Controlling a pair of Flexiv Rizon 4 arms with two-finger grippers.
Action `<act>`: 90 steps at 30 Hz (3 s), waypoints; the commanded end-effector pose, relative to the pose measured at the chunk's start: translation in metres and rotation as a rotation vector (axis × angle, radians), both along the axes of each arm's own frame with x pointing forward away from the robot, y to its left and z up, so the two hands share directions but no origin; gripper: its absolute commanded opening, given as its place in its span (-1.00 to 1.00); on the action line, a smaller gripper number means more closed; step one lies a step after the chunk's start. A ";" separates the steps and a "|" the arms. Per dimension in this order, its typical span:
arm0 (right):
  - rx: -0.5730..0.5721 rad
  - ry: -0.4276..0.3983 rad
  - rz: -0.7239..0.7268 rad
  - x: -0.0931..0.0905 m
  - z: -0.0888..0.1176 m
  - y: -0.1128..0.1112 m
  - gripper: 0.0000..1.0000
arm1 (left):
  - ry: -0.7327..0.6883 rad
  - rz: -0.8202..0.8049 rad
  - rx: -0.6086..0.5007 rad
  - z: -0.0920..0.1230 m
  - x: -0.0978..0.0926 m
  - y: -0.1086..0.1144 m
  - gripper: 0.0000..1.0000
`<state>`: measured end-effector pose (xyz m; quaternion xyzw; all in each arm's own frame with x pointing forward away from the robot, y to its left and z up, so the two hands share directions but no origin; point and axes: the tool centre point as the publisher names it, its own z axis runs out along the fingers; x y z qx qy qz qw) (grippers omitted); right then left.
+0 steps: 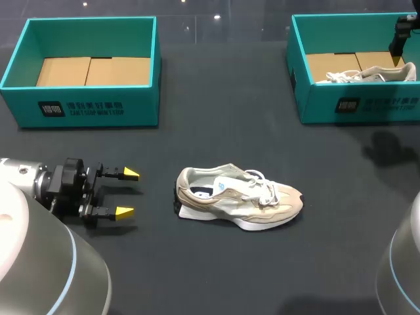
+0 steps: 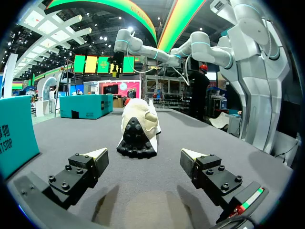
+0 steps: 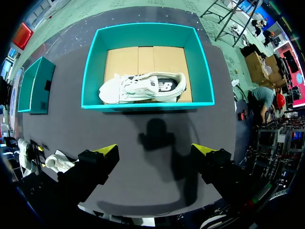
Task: Take the shoe out of the shoebox, open the shoe tongue, remove and reinsert the insole, then place the shoe into the shoebox
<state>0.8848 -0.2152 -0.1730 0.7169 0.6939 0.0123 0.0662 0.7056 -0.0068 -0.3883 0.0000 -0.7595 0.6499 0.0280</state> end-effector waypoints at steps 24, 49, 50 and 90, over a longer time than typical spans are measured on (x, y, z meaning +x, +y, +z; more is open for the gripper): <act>-0.001 0.001 -0.001 0.000 0.000 0.001 1.00 | 0.077 0.001 0.036 -0.010 0.010 -0.054 1.00; -0.001 0.001 -0.001 0.000 0.000 0.001 1.00 | 0.076 -0.029 0.084 -0.020 0.007 -0.087 1.00; -0.001 0.001 -0.001 0.000 0.000 0.001 1.00 | 0.075 -0.029 0.085 -0.021 0.008 -0.088 1.00; -0.001 0.001 -0.001 0.000 0.000 0.001 1.00 | 0.078 -0.084 0.087 -0.033 0.017 -0.118 0.86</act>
